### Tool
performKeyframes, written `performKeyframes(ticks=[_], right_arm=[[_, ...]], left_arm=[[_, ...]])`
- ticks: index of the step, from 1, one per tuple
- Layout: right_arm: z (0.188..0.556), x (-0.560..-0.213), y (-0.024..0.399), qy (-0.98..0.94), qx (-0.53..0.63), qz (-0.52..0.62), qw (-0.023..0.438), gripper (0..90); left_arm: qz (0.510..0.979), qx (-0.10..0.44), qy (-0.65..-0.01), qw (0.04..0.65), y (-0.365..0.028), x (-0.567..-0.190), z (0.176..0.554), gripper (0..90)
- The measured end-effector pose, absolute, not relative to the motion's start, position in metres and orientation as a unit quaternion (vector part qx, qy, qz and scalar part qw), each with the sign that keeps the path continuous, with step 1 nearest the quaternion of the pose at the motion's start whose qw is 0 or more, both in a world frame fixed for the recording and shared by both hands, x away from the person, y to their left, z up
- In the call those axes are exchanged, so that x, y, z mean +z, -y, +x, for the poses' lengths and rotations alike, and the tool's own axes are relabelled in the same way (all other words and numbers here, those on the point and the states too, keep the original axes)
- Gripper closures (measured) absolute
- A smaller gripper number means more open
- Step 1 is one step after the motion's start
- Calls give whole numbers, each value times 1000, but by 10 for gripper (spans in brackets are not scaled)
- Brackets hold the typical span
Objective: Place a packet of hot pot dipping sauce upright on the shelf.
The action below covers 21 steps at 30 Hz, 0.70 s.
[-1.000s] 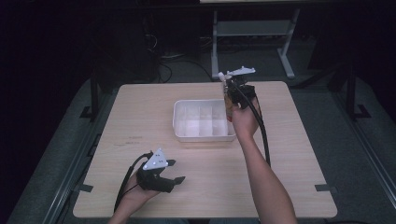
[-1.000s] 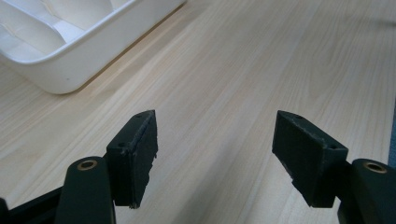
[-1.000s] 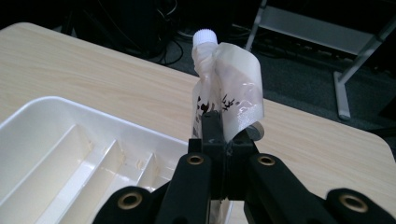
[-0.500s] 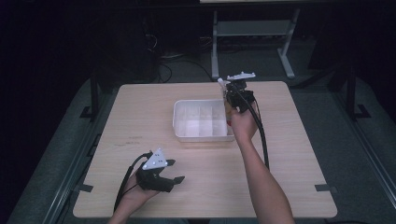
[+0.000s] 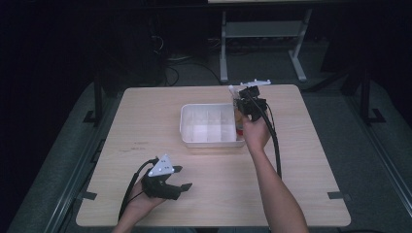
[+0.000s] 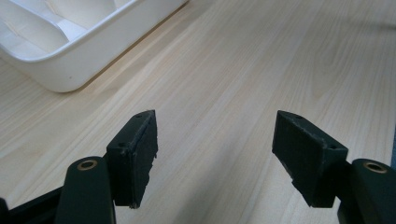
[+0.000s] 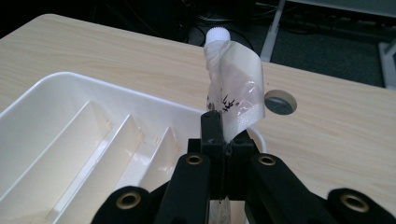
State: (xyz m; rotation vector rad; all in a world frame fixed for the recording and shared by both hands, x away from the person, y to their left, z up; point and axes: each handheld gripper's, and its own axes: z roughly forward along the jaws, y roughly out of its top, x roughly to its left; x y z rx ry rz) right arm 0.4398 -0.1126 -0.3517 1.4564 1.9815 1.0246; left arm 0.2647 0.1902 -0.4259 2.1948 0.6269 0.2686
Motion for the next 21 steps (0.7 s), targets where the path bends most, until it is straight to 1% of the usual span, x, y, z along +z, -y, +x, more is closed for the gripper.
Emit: performKeyframes(ticks=[8, 21], right_arm=[[435, -364, 118, -726, 374, 533, 221, 870], [422, -361, 126, -738, 380, 514, 214, 824]], left_arm=[[872, 107, -249, 409, -190, -426, 265, 307], [872, 106, -249, 407, -188, -427, 264, 307]])
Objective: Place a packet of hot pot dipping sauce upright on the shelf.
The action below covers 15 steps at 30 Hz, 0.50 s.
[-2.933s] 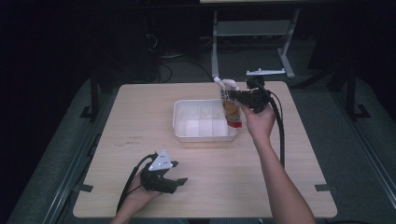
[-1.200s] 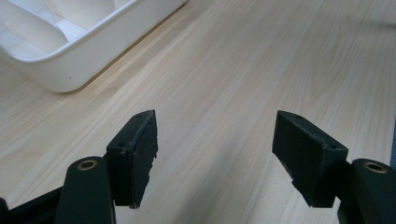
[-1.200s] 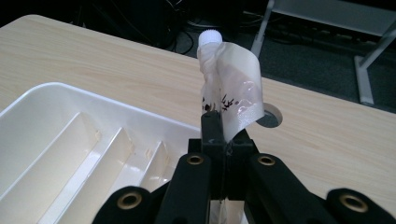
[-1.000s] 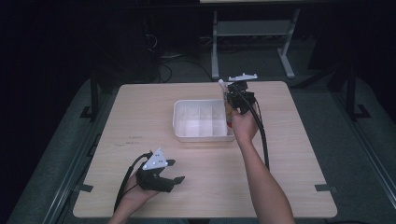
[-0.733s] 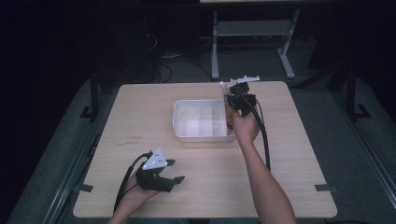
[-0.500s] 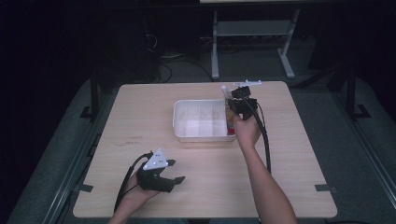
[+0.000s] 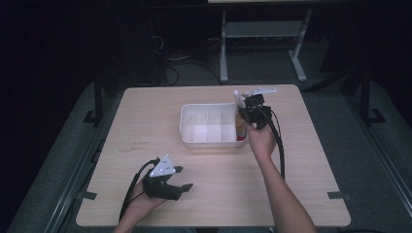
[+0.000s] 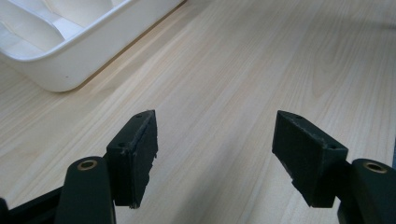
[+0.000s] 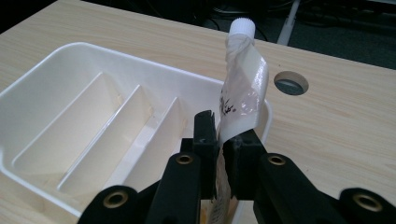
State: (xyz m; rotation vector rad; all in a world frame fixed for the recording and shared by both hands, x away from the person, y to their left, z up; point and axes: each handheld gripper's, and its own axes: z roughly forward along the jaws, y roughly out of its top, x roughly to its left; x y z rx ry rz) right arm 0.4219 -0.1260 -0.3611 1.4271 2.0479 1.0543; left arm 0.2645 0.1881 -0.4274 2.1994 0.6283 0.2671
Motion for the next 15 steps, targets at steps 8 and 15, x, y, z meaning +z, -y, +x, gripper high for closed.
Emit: performKeyframes(ticks=[8, 15], right_arm=[[416, -356, 130, -741, 393, 503, 208, 800], [412, -357, 132, -747, 395, 498, 196, 880]], left_arm=[[875, 104, -246, 404, -186, -428, 264, 307], [873, 105, -248, 407, -187, -428, 264, 307]])
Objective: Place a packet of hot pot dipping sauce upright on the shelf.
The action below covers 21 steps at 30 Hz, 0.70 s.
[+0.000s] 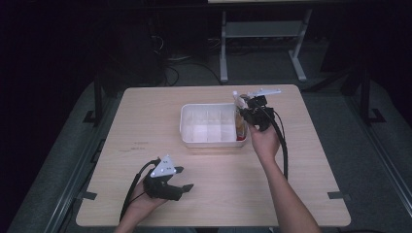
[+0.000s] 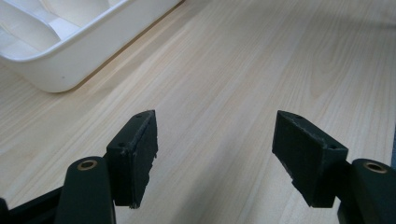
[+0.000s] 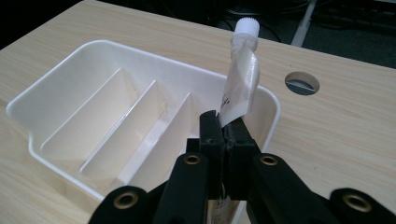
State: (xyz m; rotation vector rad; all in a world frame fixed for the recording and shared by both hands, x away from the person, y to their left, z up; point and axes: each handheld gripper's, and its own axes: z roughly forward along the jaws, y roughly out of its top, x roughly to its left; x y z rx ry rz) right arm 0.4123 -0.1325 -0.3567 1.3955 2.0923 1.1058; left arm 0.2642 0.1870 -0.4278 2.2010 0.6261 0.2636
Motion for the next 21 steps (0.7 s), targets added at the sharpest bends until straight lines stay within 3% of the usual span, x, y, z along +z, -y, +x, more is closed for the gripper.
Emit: performKeyframes(ticks=[21], right_arm=[[393, -364, 139, -759, 402, 481, 175, 890]], left_arm=[[872, 106, -249, 407, -188, -428, 265, 307]])
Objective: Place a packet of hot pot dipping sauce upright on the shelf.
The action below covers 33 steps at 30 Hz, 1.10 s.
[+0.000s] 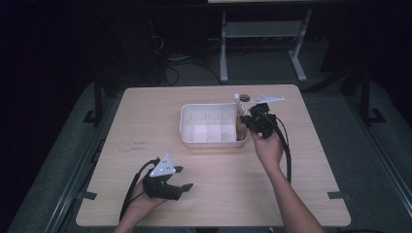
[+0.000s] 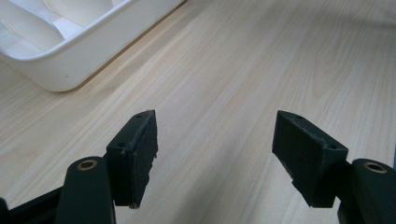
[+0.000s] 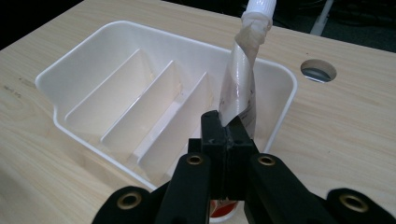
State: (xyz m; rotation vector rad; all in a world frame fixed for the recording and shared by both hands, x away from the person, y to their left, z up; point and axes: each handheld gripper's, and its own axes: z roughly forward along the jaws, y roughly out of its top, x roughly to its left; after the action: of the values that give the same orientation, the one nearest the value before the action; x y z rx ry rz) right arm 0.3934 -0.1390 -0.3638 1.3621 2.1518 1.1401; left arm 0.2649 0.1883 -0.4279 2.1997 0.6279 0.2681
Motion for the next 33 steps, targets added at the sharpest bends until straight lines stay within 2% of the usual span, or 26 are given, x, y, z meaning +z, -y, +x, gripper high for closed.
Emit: performKeyframes(ticks=[13, 24, 33], right_arm=[[388, -366, 143, -767, 401, 474, 161, 885], [387, -365, 156, -761, 418, 480, 122, 776], [383, -363, 165, -763, 419, 481, 104, 729]], left_arm=[[873, 106, -250, 406, -189, -428, 265, 307], [871, 110, -253, 406, -192, -428, 265, 306], [870, 113, -255, 406, -195, -427, 266, 306]])
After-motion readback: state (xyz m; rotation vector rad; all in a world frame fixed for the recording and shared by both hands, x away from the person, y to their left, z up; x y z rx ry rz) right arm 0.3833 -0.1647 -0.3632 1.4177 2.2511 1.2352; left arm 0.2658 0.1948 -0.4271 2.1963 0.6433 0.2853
